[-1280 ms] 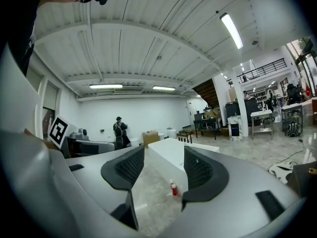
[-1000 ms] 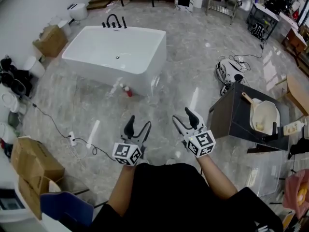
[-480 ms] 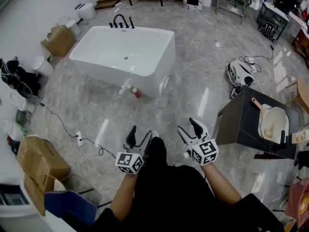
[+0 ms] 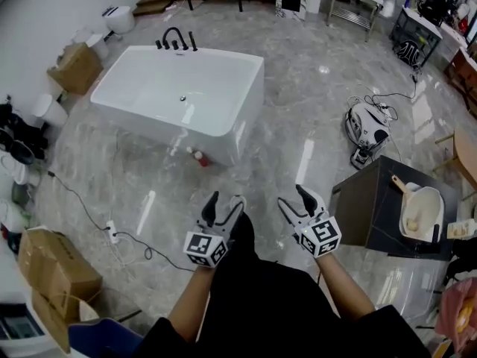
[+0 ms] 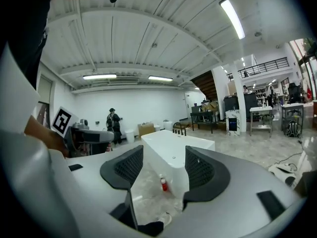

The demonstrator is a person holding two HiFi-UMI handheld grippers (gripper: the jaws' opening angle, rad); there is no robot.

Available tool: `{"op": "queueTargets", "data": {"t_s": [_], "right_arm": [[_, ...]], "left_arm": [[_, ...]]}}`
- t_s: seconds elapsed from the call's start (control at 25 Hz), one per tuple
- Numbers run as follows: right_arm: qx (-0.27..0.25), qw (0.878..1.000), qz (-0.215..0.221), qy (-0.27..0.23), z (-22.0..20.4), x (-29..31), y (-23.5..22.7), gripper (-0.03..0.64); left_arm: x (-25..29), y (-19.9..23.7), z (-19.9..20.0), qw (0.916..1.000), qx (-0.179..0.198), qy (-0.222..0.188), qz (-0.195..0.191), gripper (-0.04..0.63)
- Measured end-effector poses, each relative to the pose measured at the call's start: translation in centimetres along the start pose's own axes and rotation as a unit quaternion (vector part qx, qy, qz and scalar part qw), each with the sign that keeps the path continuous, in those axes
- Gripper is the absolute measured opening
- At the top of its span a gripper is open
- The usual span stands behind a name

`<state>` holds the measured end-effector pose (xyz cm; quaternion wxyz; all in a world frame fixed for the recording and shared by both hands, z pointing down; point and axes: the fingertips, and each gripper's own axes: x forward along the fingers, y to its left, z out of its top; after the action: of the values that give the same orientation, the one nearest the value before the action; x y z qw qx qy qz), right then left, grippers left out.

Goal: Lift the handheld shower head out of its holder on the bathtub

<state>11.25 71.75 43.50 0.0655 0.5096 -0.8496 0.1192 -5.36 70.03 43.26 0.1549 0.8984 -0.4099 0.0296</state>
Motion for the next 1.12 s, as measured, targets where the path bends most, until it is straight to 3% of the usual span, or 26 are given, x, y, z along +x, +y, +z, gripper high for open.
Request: {"op": "queueTargets", "data": {"t_s": [0.24, 0.52, 0.68, 1.12], "right_arm": [[0.026, 0.999, -0.037, -0.012, 4.6, 11.0, -7.3, 0.233], [0.066, 0.997, -0.038, 0.024, 6.1, 23.7, -10.4, 0.233], [0.091, 0.993, -0.056, 0.042, 7.6, 28.7, -12.5, 0.233], [0.061, 0.995, -0.058, 0.059, 11.9, 38.5, -15.2, 0.233]], "left_arm": [[10.2, 8.7, 4.1, 0.9996, 0.005, 0.004, -0.026, 0.302], [19.6, 18.4, 8.9, 0.9992, 0.007, 0.004, -0.038, 0.302], [23.3, 22.3, 10.1, 0.9986, -0.012, 0.016, -0.049, 0.302], [28.2, 28.8, 12.0, 0.9955, -0.034, 0.018, -0.087, 0.302]]}}
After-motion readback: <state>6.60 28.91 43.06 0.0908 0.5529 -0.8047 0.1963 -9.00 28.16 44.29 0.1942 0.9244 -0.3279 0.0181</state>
